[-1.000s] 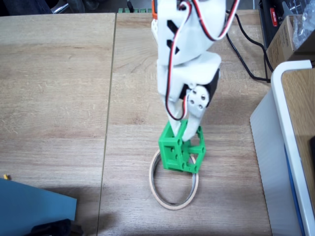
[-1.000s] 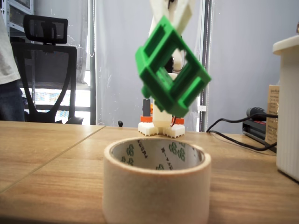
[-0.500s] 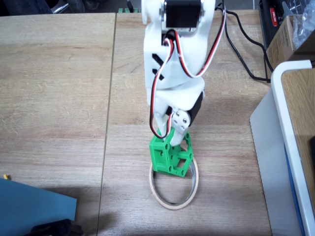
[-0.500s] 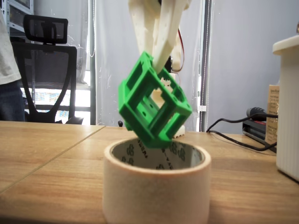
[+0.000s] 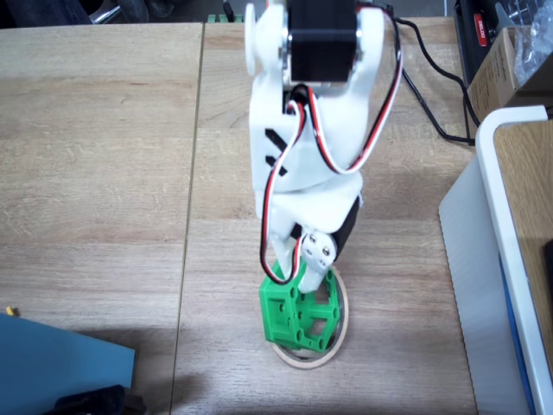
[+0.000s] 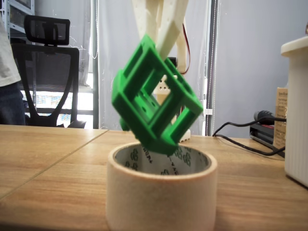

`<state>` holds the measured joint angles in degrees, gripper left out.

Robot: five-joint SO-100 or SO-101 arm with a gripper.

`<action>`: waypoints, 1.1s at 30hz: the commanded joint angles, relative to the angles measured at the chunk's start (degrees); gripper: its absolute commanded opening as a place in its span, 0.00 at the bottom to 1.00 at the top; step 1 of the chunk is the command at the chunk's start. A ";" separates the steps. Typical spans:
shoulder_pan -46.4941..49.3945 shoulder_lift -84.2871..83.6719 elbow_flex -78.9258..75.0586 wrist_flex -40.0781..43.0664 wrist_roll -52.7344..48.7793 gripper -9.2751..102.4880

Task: Grasp a component and put it in the bin.

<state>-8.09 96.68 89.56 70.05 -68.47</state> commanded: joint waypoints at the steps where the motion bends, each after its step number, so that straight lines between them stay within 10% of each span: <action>1: -0.09 0.88 -4.13 -0.09 0.35 0.08; 33: -0.18 -2.99 -5.01 0.35 0.44 0.20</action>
<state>-8.17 91.93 88.86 70.05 -68.47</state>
